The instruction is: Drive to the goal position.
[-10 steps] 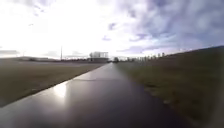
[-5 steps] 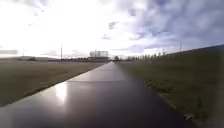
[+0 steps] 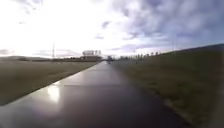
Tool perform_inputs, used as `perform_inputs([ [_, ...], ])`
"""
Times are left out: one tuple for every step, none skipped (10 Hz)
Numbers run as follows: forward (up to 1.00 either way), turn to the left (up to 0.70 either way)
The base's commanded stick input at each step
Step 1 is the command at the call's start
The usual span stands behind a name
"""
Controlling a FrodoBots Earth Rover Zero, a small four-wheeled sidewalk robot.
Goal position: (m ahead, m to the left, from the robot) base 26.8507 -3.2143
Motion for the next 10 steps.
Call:
perform_inputs([
  [1.0, 0.0],
  [1.0, 0.0],
  [1.0, 0.0],
  [1.0, 0.0],
  [1.0, 0.0],
  [1.0, -0.09],
  [1.0, -0.4],
  [1.0, -0.4],
  [1.0, -0.2],
  [1.0, 0.0],
])
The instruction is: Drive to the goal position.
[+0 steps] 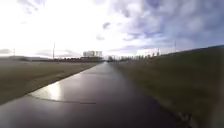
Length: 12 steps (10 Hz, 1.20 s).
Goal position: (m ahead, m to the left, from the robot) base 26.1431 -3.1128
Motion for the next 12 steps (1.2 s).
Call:
perform_inputs([
  [1.0, 0.0],
  [1.0, 0.0],
  [1.0, 0.0],
  [1.0, 0.0],
  [1.0, 0.0],
  [1.0, 0.0],
  [1.0, 0.0],
  [1.0, 0.0],
  [1.0, 0.0],
  [1.0, 0.0],
  [1.0, 0.0],
  [1.0, 0.0],
])
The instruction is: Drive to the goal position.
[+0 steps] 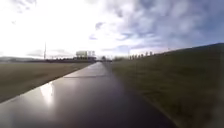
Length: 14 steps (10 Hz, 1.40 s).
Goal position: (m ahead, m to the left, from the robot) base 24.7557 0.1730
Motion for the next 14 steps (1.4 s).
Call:
perform_inputs([
  [1.0, 0.0],
  [1.0, 0.0],
  [1.0, 0.0],
  [1.0, 0.0],
  [1.0, 0.0],
  [1.0, 0.0],
  [1.0, 0.25],
  [1.0, 0.36],
  [1.0, 0.4],
  [1.0, 0.4],
  [1.0, 0.4],
  [1.0, 0.4],
  [1.0, 0.34],
  [1.0, 0.09],
])
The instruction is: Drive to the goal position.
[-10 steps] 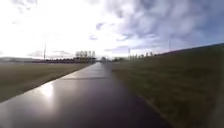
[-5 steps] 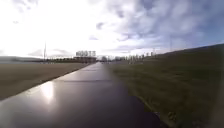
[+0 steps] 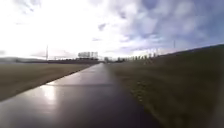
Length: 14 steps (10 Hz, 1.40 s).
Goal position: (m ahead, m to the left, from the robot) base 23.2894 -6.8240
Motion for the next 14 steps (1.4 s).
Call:
perform_inputs([
  [1.0, 0.0],
  [1.0, 0.0],
  [1.0, 0.0],
  [1.0, 0.0],
  [1.0, 0.0],
  [1.0, 0.0],
  [1.0, 0.0],
  [1.0, 0.0],
  [1.0, 0.0],
  [1.0, 0.0],
  [1.0, 0.0],
  [1.0, 0.0],
  [1.0, -0.02],
  [1.0, -0.4],
])
